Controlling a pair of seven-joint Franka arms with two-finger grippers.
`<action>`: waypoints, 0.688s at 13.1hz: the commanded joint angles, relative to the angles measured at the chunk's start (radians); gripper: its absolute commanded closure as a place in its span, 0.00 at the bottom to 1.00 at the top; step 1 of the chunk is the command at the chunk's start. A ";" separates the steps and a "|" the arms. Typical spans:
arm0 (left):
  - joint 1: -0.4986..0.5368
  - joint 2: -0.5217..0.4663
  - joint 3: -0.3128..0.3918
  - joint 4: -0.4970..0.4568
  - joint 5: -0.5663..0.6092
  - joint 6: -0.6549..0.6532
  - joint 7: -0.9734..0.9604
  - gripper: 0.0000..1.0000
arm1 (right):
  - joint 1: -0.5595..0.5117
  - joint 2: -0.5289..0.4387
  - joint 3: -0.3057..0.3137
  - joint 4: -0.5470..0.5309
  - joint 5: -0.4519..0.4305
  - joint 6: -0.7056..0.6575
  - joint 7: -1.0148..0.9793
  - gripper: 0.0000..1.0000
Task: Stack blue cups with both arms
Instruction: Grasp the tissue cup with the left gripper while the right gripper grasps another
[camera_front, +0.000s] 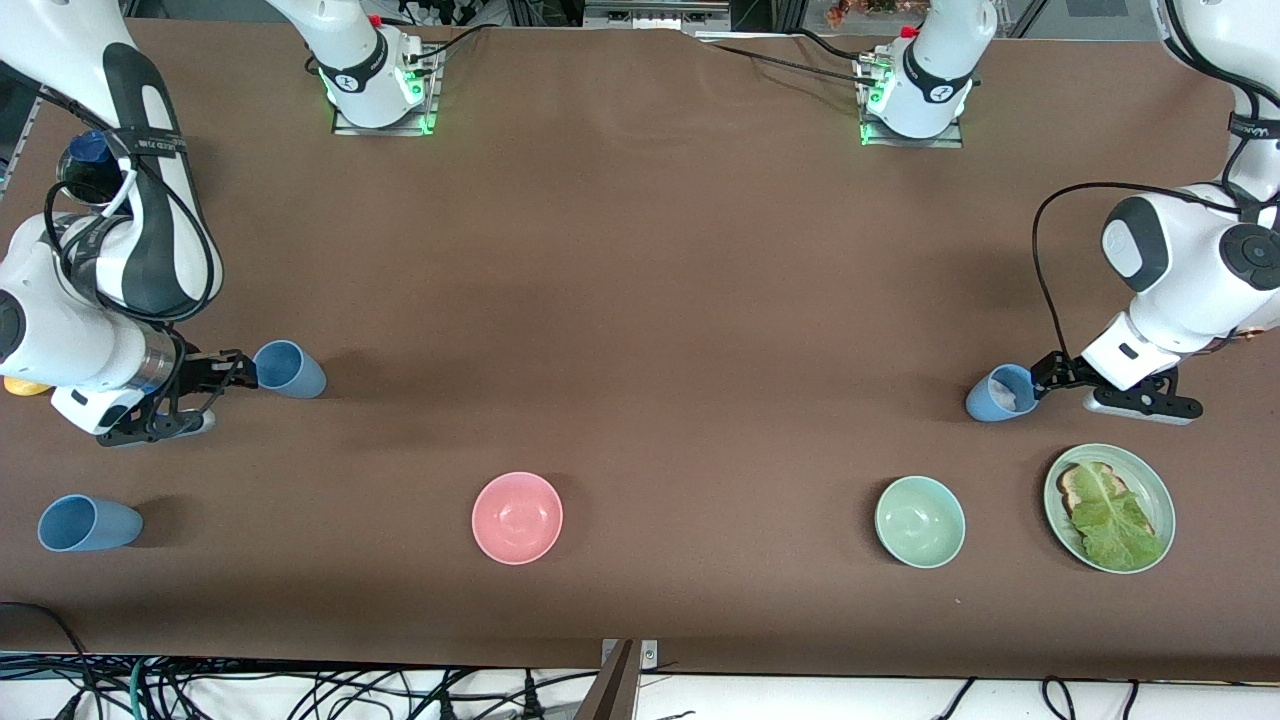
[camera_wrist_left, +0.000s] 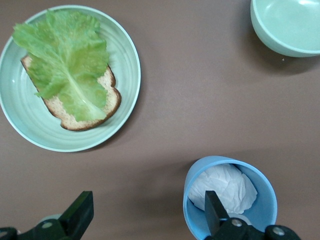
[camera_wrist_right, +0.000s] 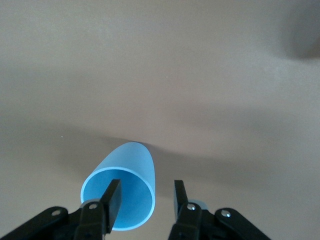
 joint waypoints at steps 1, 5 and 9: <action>0.002 0.011 -0.003 -0.038 -0.068 0.019 -0.007 0.02 | -0.002 -0.079 0.003 -0.120 0.015 0.068 -0.024 0.50; 0.000 0.009 -0.003 -0.059 -0.068 -0.009 -0.016 0.02 | -0.027 -0.080 0.003 -0.225 0.012 0.202 -0.044 0.49; -0.001 0.020 -0.008 -0.071 -0.076 -0.022 -0.036 0.11 | -0.031 -0.077 0.005 -0.248 0.015 0.227 -0.044 0.49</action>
